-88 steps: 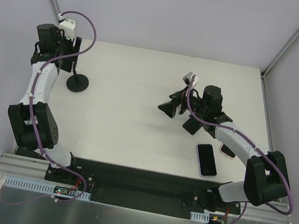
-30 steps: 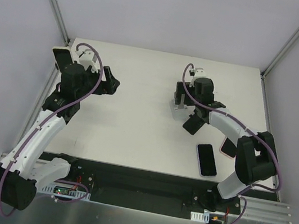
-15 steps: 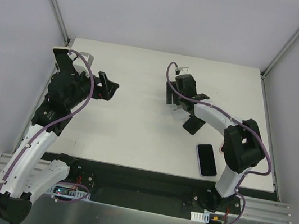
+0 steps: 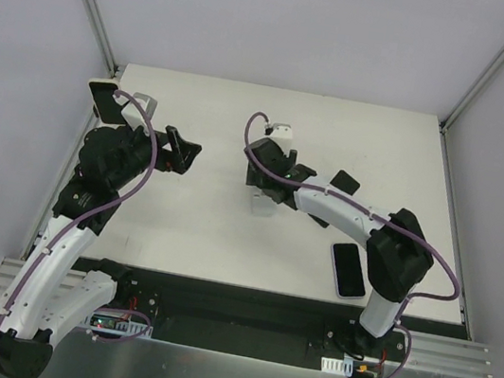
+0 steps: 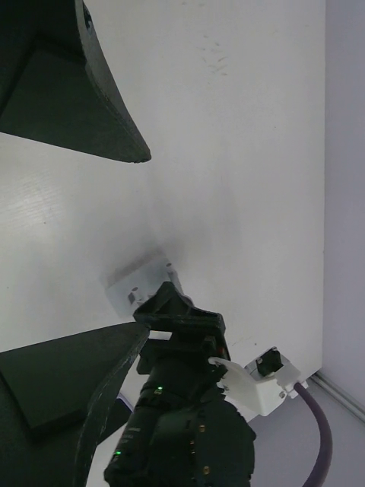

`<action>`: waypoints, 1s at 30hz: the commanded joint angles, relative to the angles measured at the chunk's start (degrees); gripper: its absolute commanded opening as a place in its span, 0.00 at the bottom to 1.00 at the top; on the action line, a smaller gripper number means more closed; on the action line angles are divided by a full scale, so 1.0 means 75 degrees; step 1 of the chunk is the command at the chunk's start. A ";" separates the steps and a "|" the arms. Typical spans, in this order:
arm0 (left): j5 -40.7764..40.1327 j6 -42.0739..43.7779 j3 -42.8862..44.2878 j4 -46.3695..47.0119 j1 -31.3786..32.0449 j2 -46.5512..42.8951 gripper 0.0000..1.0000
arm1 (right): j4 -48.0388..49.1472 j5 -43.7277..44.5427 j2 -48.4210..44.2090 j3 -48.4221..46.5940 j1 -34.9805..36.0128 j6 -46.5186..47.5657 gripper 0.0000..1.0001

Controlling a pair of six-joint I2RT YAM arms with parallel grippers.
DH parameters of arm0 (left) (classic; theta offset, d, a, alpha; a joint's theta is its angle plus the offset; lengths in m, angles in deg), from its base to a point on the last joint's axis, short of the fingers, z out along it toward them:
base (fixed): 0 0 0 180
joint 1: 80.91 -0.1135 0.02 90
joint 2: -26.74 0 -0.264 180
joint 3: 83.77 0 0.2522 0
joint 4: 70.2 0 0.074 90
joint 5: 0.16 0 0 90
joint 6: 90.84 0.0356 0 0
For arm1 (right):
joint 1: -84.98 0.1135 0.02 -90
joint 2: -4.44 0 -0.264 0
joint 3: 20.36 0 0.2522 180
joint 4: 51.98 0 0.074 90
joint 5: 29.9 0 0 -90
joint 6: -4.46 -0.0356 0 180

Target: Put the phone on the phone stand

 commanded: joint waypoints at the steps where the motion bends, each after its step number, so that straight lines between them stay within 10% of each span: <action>1: 0.0260 -0.0024 -0.0087 0.0445 0.0055 -0.0012 0.85 | -0.0954 0.1396 -0.0204 -0.0540 0.0778 -0.2083 0.22; 7: 0.0354 -0.0059 -0.0251 0.0598 0.0067 0.0000 0.86 | -0.1342 0.1327 0.0311 -0.1089 0.1107 -0.2311 0.42; 11: 0.0319 0.0022 -0.0286 0.0633 0.0067 -0.0117 0.86 | -0.1318 0.0485 0.0324 -0.1289 0.1107 -0.1226 0.96; 20: 0.0670 -0.0188 -0.0356 0.0715 0.0043 -0.0281 0.87 | -0.1518 -0.0724 -0.2485 0.0848 0.0991 0.0489 0.96; 30: 0.2040 -0.0492 -0.0135 0.1009 0.0055 0.0688 0.80 | -0.1648 -0.2247 -0.7453 0.5012 -0.1411 -0.0037 0.96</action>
